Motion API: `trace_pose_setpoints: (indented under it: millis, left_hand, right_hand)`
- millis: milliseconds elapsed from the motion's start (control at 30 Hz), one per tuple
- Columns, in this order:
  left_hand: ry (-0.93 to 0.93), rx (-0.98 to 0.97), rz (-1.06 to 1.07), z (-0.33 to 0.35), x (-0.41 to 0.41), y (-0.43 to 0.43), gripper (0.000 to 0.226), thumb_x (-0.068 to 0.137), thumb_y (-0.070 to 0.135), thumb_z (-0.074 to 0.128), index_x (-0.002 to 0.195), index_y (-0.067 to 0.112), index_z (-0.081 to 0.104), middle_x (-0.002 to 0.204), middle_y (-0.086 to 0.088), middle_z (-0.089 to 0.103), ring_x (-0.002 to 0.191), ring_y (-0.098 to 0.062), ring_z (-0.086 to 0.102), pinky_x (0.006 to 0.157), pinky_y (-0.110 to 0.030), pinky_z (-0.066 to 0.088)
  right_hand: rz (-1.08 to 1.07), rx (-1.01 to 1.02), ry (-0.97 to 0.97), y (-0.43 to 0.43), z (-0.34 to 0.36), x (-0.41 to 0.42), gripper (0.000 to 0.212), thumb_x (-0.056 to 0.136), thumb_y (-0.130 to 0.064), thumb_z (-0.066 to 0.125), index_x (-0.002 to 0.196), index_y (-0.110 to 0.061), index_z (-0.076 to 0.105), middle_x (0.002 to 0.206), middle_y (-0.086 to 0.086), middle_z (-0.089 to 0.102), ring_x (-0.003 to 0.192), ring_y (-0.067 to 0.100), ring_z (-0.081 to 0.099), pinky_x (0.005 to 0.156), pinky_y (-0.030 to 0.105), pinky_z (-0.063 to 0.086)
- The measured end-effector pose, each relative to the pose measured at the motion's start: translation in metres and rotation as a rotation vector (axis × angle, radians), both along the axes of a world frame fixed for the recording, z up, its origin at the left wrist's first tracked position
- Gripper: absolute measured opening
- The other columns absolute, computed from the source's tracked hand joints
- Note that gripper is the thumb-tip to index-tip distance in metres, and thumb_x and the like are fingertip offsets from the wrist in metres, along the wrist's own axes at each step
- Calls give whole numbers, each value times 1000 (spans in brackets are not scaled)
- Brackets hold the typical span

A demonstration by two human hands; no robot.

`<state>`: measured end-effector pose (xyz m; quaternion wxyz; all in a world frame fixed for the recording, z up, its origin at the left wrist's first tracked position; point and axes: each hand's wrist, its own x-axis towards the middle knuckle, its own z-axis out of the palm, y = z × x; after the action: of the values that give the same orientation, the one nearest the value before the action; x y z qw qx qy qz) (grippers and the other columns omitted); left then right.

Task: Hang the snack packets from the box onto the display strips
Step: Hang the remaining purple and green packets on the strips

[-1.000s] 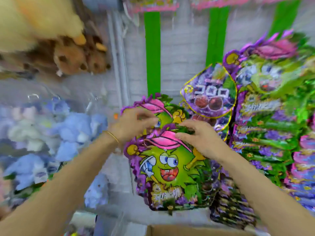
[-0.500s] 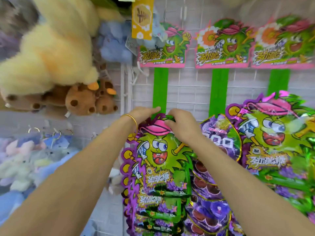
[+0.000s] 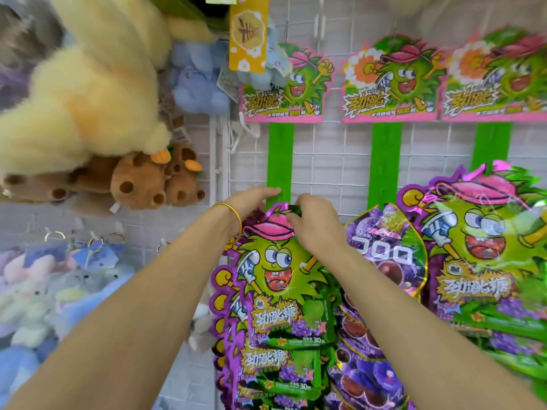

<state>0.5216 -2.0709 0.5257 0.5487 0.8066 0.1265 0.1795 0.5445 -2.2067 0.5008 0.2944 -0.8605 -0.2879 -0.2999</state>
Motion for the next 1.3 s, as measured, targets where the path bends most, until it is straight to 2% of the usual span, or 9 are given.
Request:
trace_pose_setpoints:
  millis: [133, 367, 500, 600, 733, 900, 1000, 1167, 1300]
  left_hand:
    - [-7, 76, -13, -10, -5, 4, 44, 79, 56, 59, 72, 12, 56, 79, -6, 54, 73, -17, 46, 69, -29, 36]
    - [-352, 417, -24, -54, -19, 11, 36, 78, 6, 67, 113, 10, 58, 99, -4, 60, 93, -16, 56, 77, -9, 44]
    - [-395, 668, 90, -70, -28, 10, 54, 80, 15, 65, 131, 12, 47, 121, -11, 54, 115, -24, 49, 105, -32, 35]
    - [-519, 751, 229, -81, -47, 3, 54, 80, 18, 63, 130, 13, 46, 125, -9, 51, 122, -25, 40, 101, -19, 20]
    - [-688, 647, 290, -125, -82, -21, 44, 75, 19, 58, 119, 14, 53, 113, 1, 54, 109, -10, 42, 94, -18, 27]
    - [-549, 531, 104, -240, -119, -70, 37, 77, 30, 55, 114, 24, 54, 113, 15, 50, 110, -6, 44, 99, -21, 34]
    - [-264, 488, -77, -318, -139, -93, 38, 77, 34, 54, 113, 23, 57, 113, 12, 53, 110, -11, 47, 94, -39, 43]
    - [263, 518, -284, -398, -154, -99, 59, 68, 40, 50, 118, 11, 57, 119, -10, 56, 113, -27, 52, 94, -31, 38]
    - [391, 577, -386, -421, -151, -93, 47, 81, 24, 63, 125, 11, 52, 121, -12, 50, 117, -25, 47, 98, -24, 31]
  right_hand:
    - [15, -45, 44, -3, -9, -2, 24, 90, -24, 55, 97, -2, 57, 104, 23, 62, 100, 38, 57, 74, 37, 44]
    - [22, -74, 39, -8, -19, -2, 25, 89, -27, 56, 94, -2, 58, 99, 22, 63, 97, 38, 57, 68, 36, 38]
    - [-23, -118, 14, -9, -23, -7, 32, 89, -32, 57, 99, -1, 59, 104, 21, 61, 100, 37, 57, 70, 36, 40]
    - [-65, -107, -89, -18, -28, -21, 35, 89, -29, 58, 113, -4, 55, 113, 17, 53, 108, 35, 50, 85, 39, 41]
    - [59, 140, -248, -48, -65, -54, 32, 86, -16, 60, 117, -8, 54, 110, 11, 52, 103, 29, 52, 89, 40, 43]
    - [214, 171, 125, -84, -177, -90, 19, 87, -18, 60, 105, -20, 59, 95, -7, 53, 74, 6, 54, 70, 26, 45]
    - [229, 121, 477, -107, -268, -95, 15, 87, -13, 60, 102, -15, 61, 84, -7, 57, 68, 5, 54, 71, 22, 45]
    - [133, -91, 951, -151, -429, -108, 8, 90, -13, 58, 97, -15, 61, 90, 2, 63, 52, -4, 54, 62, 18, 44]
    - [10, -295, 1284, -167, -537, -126, 32, 89, -24, 60, 116, -7, 60, 117, 10, 63, 103, 22, 61, 89, 32, 46]
